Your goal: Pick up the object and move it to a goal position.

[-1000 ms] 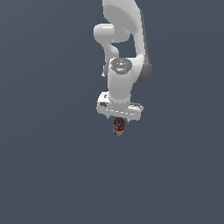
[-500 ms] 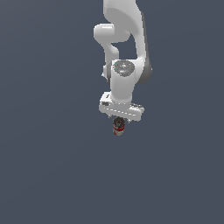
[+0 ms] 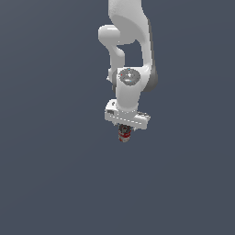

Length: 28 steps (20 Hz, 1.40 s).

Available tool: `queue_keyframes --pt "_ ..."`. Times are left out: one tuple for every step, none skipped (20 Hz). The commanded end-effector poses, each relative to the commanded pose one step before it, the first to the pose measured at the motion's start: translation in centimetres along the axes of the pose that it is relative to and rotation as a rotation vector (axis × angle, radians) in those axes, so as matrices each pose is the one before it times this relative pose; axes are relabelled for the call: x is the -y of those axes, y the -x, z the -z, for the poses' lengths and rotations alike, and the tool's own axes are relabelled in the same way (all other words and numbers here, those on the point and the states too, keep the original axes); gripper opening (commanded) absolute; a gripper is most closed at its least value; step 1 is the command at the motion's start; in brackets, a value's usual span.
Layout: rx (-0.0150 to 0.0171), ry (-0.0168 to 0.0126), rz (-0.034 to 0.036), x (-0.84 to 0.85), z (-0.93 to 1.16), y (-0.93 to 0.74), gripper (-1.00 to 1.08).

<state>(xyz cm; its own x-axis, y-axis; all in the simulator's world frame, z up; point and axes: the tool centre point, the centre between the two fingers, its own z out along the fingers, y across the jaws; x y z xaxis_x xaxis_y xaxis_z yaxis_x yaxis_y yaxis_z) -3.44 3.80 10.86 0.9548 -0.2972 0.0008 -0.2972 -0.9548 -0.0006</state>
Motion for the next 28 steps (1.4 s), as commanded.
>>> queue_keyframes --pt "0.00087 0.00058 -0.00110 -0.043 -1.291 0.086 1.00" --pt "0.00000 0.00000 0.00000 0.013 -0.449 0.021 1.00" --pt "-0.00005 0.00006 -0.00048 -0.012 -0.385 0.002 1.00" --pt "0.00000 0.00000 0.00000 0.015 -0.323 0.002 1.00" --pt "-0.00006 0.00005 -0.00069 -0.021 -0.258 -0.022 1.00" --pt "0.00000 0.00000 0.00000 0.017 -0.195 -0.018 1.00" --pt "0.00000 0.00000 0.00000 0.016 -0.129 -0.023 1.00" --pt "0.00000 0.00000 0.00000 0.012 -0.069 -0.021 1.00" --pt "0.00000 0.00000 0.00000 0.004 -0.021 -0.008 1.00" --pt "0.00000 0.00000 0.00000 0.000 0.000 0.000 -1.00" --pt "0.00000 0.00000 0.00000 0.000 0.000 0.000 -1.00" --pt "0.00000 0.00000 0.00000 0.000 0.000 0.000 -1.00" --pt "0.00000 0.00000 0.00000 0.000 0.000 0.000 -1.00" --pt "0.00000 0.00000 0.00000 0.000 0.000 0.000 -1.00" --pt "0.00000 0.00000 0.00000 0.000 0.000 0.000 -1.00" --pt "0.00000 0.00000 0.00000 0.000 0.000 0.000 -1.00" --pt "0.00000 0.00000 0.00000 0.000 0.000 0.000 -1.00" --pt "0.00000 0.00000 0.00000 0.000 0.000 0.000 -1.00" --pt "0.00000 0.00000 0.00000 0.000 0.000 0.000 -1.00" --pt "0.00031 -0.00050 0.00036 0.050 0.083 0.046 -1.00" --pt "0.00000 0.00000 0.00000 -0.015 0.032 -0.008 -1.00" --pt "0.00000 0.00000 0.00000 -0.045 0.097 -0.026 -1.00" --pt "0.00000 0.00000 0.00000 -0.075 0.162 -0.043 -1.00" --pt "0.00000 0.00000 0.00000 -0.105 0.227 -0.060 -1.00" --pt "0.00000 0.00000 0.00000 -0.134 0.290 -0.076 -1.00" --pt "0.00000 0.00000 0.00000 -0.163 0.353 -0.093 -1.00" --pt "0.00000 0.00000 0.00000 -0.191 0.414 -0.109 -1.00" --pt "0.00000 0.00000 0.00000 -0.218 0.474 -0.125 -1.00"
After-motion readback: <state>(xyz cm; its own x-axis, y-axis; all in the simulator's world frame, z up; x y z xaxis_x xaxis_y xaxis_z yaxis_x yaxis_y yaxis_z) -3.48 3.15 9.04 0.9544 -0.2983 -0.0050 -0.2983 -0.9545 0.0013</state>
